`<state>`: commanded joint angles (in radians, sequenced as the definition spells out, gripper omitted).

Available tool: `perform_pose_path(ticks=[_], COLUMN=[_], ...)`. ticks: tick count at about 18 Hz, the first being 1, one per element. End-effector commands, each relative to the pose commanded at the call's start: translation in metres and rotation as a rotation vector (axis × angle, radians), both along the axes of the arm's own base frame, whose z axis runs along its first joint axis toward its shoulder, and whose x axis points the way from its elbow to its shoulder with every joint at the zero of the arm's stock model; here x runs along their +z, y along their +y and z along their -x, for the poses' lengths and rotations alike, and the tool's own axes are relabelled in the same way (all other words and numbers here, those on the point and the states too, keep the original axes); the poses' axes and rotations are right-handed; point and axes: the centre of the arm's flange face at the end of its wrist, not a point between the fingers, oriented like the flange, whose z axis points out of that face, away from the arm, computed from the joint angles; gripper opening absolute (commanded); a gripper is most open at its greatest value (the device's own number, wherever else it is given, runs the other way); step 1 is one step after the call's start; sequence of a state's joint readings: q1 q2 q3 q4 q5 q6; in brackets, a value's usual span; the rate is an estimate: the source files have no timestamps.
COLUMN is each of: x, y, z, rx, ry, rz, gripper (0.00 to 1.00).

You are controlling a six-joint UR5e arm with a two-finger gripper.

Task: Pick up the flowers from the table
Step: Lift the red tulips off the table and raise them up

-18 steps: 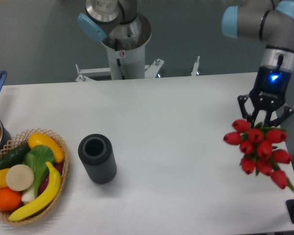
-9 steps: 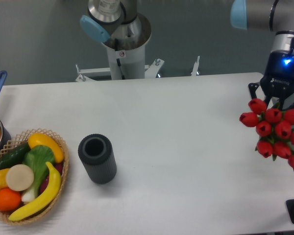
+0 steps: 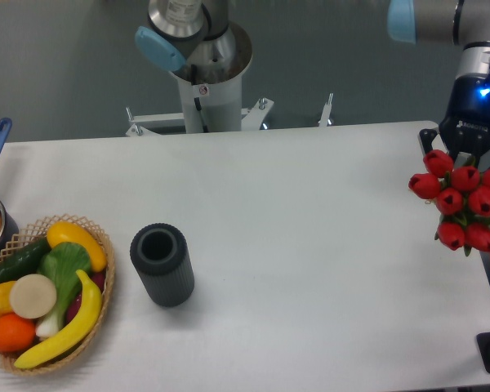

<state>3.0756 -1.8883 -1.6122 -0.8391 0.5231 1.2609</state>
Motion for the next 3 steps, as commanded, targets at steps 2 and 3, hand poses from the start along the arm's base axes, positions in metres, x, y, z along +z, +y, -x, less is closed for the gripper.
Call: perform_pose_path(ticks=[2,3], x=[0.0,0.0], y=[0.0,0.0], z=[0.0,0.0], rx=[0.0,0.0], ry=[0.0,0.0], rz=[0.0,0.0], gripper=[0.31,0.31])
